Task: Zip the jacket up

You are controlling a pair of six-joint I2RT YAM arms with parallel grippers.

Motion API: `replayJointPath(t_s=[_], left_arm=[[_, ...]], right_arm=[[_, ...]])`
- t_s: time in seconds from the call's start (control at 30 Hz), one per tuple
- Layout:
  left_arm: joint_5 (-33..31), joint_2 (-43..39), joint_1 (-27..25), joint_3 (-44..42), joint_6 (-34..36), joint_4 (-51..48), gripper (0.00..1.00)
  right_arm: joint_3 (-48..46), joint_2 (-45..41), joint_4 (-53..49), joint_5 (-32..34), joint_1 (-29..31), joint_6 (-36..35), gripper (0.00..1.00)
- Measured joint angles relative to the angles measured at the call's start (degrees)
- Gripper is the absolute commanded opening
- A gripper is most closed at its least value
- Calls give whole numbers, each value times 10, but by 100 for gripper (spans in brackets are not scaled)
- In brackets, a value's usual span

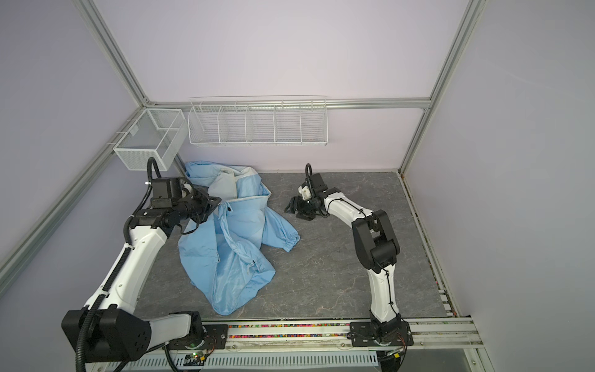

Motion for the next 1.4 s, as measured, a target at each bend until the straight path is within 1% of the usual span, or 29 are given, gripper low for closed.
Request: replayJointPath(t_s=[0.1,0.2,0.33,0.43,0.47,0.53,0.67,0.73,0.77,0.8,0.9,0.97,1.0,1.03,1.07,1.13,1.23,1.4], left_arm=[[2,-36,0,-14,0,-12,0],[5,-60,0,-24,0,-29,0],[9,-78,0,-40,0,-41,0],[14,-82,0,-49,0,-47,0],[15,-82,0,-49,0,-49,0],[17,-82,0,-49,0,-52,0],[22,-85,0,-49,0,-58,0],[25,-87,0,-49,0,-60,0],[27,-88,0,-49,1,-62,0],[29,-88,0,-49,1,-63,0],[32,-88,0,-49,5,-67,0],[33,-88,0,-49,9,-68,0],[34,-88,0,-49,11,-69,0],[34,-88,0,-49,14,-69,0],[34,-87,0,-49,16,-70,0],[33,-82,0,-49,24,-71,0],[30,-64,0,-47,43,-76,0],[12,7,0,-10,88,-98,0]], right_arm=[[95,59,38,-21,-10,46,71],[177,141,90,-43,1,103,72],[254,249,136,-59,22,173,76],[308,321,153,-65,35,213,80],[329,341,167,-77,39,225,81],[366,363,186,-78,46,248,84],[414,399,232,-75,56,300,84],[438,421,255,-69,60,324,80],[457,438,265,-66,62,336,76],[477,456,275,-62,65,347,71],[513,497,306,-50,72,379,45],[511,505,338,-44,76,402,27],[505,505,352,-42,77,412,21],[495,503,369,-40,77,416,16],[474,496,391,-37,76,421,9],[414,464,419,-31,71,420,7],[289,389,431,-15,54,407,7],[92,247,461,8,-4,380,7]])
